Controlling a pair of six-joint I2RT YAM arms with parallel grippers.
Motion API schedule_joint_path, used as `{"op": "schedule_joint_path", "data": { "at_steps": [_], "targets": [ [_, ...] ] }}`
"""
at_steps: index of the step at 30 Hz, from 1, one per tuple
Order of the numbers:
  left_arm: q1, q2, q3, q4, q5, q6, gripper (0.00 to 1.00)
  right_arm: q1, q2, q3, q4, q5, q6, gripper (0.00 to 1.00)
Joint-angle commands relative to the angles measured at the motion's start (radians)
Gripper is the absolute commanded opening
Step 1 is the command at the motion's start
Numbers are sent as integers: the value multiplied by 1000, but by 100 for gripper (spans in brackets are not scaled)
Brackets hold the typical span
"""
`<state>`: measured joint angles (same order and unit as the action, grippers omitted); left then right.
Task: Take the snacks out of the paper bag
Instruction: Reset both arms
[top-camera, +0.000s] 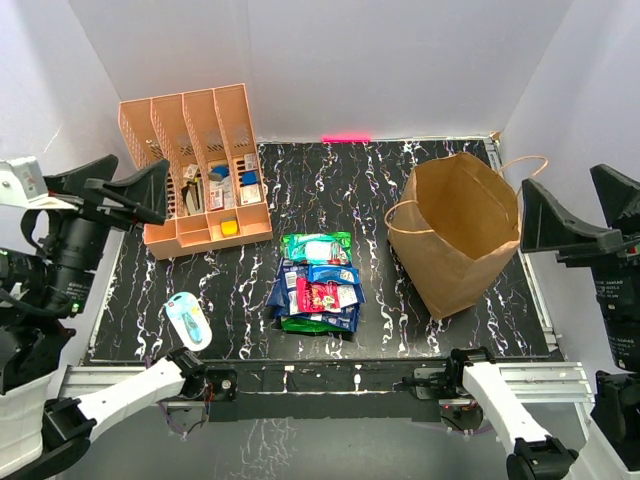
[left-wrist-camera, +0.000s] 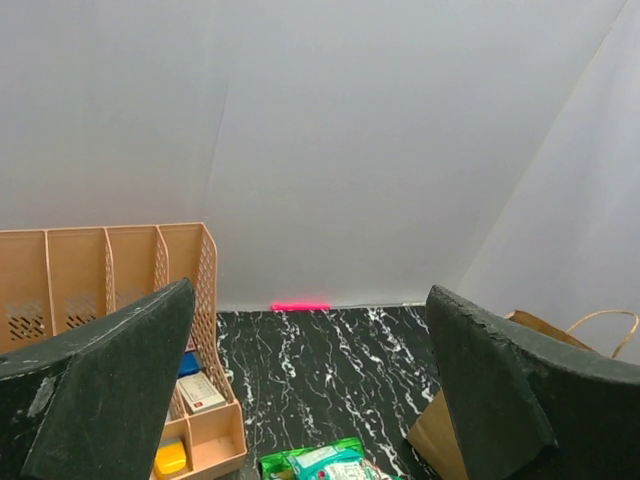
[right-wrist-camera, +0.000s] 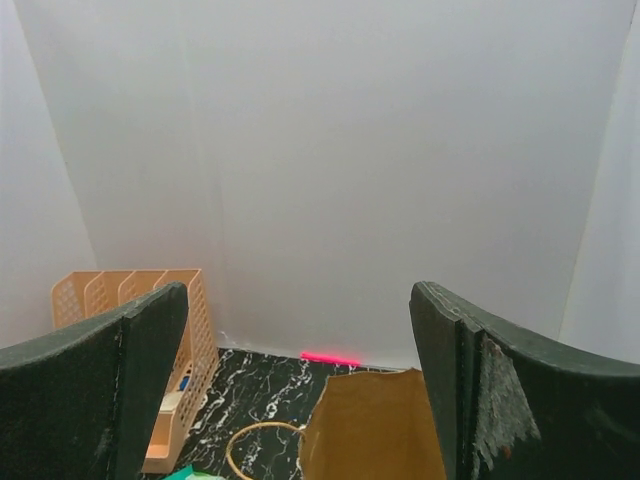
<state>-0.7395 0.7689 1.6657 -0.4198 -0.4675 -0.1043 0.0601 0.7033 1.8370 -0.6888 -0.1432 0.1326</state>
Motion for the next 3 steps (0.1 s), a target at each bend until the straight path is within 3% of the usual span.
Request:
{"op": "schedule_joint_path", "data": {
  "at_steps": [1,3],
  "targets": [
    [3,18,-3,16,4,9,98,2,41,26,-28,47,-1,98],
    [3,18,-3,19,10,8,98,-3,62,55,-64,82,25,98]
  ]
}}
